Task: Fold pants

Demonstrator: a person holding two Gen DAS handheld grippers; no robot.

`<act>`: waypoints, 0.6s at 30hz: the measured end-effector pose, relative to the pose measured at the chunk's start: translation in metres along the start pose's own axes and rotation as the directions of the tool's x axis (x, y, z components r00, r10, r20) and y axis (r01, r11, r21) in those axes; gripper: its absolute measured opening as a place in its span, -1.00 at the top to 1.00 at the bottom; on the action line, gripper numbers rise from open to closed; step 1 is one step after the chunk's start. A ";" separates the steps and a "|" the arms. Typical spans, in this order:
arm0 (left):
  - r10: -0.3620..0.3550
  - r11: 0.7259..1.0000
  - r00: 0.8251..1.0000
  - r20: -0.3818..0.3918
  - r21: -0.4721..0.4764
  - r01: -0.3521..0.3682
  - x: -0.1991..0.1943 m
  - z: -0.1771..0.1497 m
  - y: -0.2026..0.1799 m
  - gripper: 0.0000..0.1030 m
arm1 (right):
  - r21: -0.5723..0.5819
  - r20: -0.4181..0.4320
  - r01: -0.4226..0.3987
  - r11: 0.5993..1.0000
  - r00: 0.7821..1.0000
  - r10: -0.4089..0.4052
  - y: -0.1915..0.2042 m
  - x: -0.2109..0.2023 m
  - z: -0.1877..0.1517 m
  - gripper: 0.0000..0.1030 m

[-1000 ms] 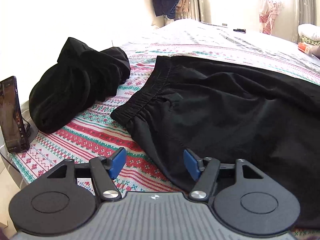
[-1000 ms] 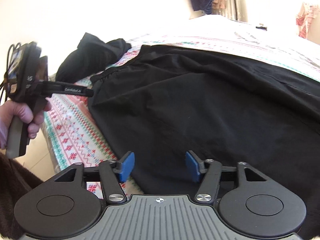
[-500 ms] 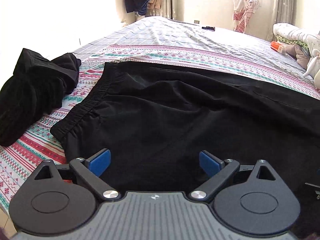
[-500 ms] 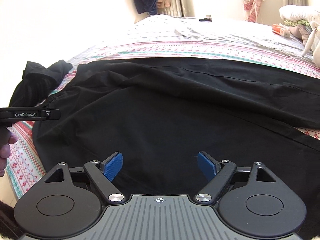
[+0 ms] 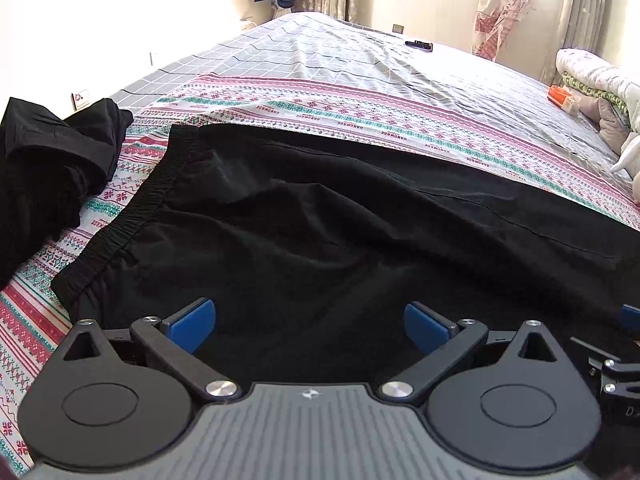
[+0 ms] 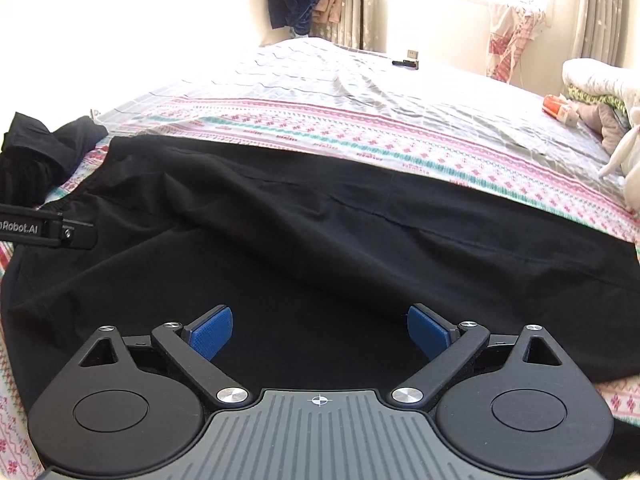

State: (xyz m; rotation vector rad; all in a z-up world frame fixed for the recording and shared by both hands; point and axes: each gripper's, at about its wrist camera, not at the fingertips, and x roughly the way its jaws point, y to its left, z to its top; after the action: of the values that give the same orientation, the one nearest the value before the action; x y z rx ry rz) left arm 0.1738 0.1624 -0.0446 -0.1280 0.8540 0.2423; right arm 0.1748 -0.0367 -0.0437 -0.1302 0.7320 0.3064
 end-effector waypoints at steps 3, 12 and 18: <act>0.016 1.000 1.000 -0.016 -0.025 -0.016 0.010 0.004 0.003 -1.00 | -0.024 0.008 -0.001 1.000 1.000 0.001 -0.003 0.017 0.019 -0.90; 0.054 0.997 0.997 -0.058 -0.045 -0.057 0.035 0.010 0.011 -1.00 | -0.096 -0.002 0.002 0.995 1.000 -0.002 -0.012 0.090 0.070 -0.93; 0.059 0.997 0.995 -0.086 -0.051 -0.063 0.046 0.012 0.014 -1.00 | -0.168 -0.056 -0.039 0.985 0.998 0.030 -0.004 0.148 0.107 -0.93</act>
State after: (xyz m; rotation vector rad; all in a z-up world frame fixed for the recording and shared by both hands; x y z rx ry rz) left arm 0.2079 0.1855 -0.0713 -0.1633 0.9364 0.3189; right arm 0.3482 0.0172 -0.0649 -0.2874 0.7617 0.3997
